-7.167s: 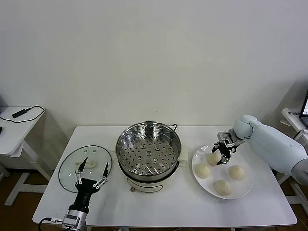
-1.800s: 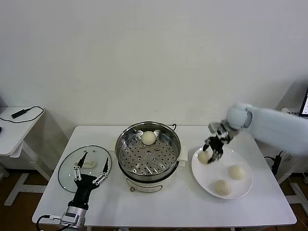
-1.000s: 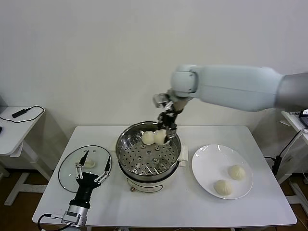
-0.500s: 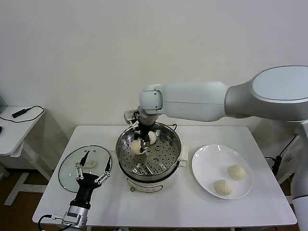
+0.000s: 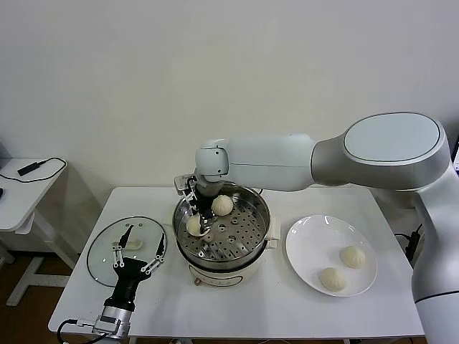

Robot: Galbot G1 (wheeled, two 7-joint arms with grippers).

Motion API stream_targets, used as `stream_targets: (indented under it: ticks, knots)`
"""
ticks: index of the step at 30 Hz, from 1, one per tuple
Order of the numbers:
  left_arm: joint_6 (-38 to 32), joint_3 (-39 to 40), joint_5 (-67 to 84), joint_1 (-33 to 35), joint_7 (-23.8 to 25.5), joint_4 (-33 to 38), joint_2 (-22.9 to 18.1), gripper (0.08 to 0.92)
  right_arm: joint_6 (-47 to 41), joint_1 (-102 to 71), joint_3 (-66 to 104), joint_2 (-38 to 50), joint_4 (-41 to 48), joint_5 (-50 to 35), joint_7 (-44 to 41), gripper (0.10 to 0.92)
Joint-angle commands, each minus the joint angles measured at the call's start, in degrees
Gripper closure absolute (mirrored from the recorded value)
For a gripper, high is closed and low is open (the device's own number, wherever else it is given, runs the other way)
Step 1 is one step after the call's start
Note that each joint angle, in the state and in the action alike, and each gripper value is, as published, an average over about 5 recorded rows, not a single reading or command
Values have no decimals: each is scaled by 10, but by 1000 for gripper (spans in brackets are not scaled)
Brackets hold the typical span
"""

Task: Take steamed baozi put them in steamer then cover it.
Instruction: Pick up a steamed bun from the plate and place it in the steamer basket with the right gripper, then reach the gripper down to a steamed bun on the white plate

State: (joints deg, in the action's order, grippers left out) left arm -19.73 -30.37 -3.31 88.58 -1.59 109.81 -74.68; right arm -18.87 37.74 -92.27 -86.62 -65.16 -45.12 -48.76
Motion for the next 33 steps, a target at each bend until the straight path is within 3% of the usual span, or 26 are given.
stream_targets:
  ticks: [1,9,18,25,33]
  knots:
    - [0,0,0,0,0,-1,0,177,-2,-6,6,-2,-5,3,5,255]
    - [1,-1,0,2,-1,1,-1,177,10,51,46,92,-91,81,-56,203]
    - [1,0,-6,6,-1,2,-2,177,75,128,84,337,-191,201,-196,203]
    - [1,2,-9,6,-2,1,-4,177,92,116,36,499,-246,240,-213,203]
    - [3,3,-17,5,-3,1,-5,177,106,21,28,574,-230,286,-193,203]
